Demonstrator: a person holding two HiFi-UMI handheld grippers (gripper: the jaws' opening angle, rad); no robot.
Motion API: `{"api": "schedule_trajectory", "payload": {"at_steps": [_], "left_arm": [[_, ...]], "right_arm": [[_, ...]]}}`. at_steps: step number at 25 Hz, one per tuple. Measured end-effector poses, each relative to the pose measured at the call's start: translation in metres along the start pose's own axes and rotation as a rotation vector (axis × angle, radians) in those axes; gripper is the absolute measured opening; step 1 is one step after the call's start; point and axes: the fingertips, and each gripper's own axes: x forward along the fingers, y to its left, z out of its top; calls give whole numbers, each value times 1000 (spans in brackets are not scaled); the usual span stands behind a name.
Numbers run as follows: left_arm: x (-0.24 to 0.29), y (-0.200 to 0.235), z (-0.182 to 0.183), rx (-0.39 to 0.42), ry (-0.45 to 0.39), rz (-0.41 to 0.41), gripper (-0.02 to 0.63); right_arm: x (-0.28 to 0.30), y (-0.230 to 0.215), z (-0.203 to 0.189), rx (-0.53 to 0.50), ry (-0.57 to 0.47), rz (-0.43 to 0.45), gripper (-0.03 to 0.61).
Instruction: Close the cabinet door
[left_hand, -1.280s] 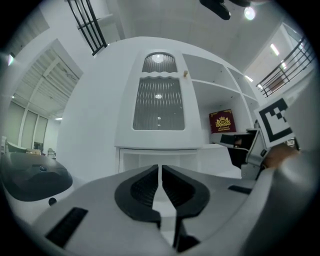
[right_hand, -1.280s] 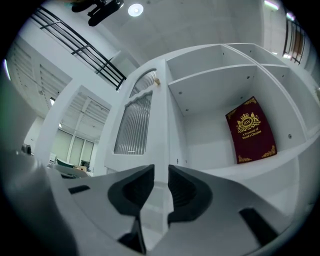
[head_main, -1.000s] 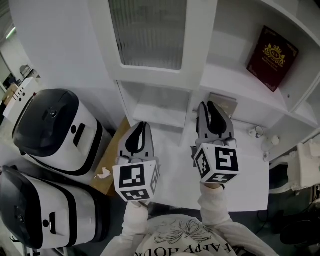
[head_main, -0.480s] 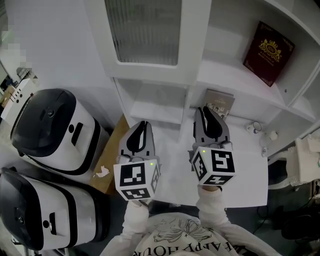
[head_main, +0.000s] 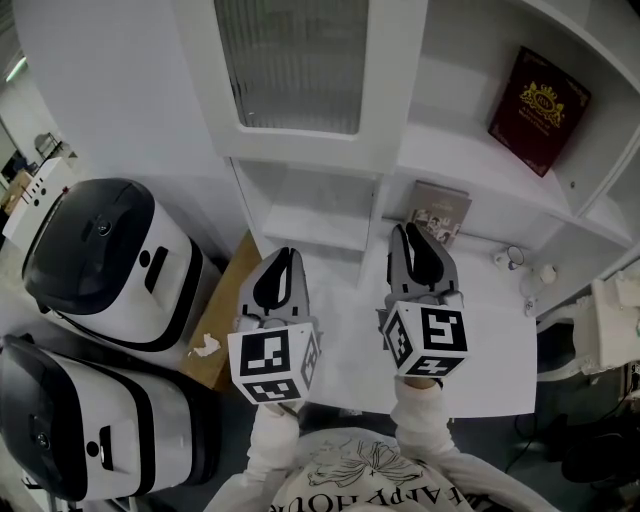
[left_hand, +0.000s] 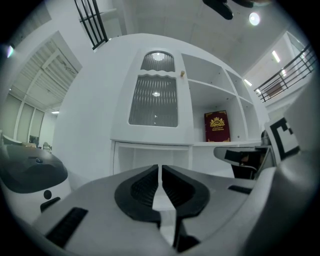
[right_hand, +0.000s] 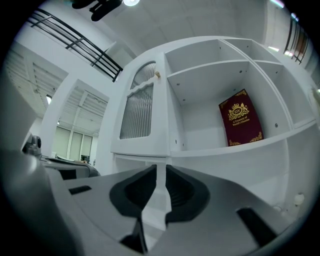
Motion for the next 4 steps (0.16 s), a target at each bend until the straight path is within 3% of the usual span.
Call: {"api": "schedule_trajectory", "payload": {"at_steps": [4], "left_arm": [[-1, 1, -1, -5, 0, -1, 25]], "right_arm": [[-1, 0, -3, -5, 7, -11, 51]]}}
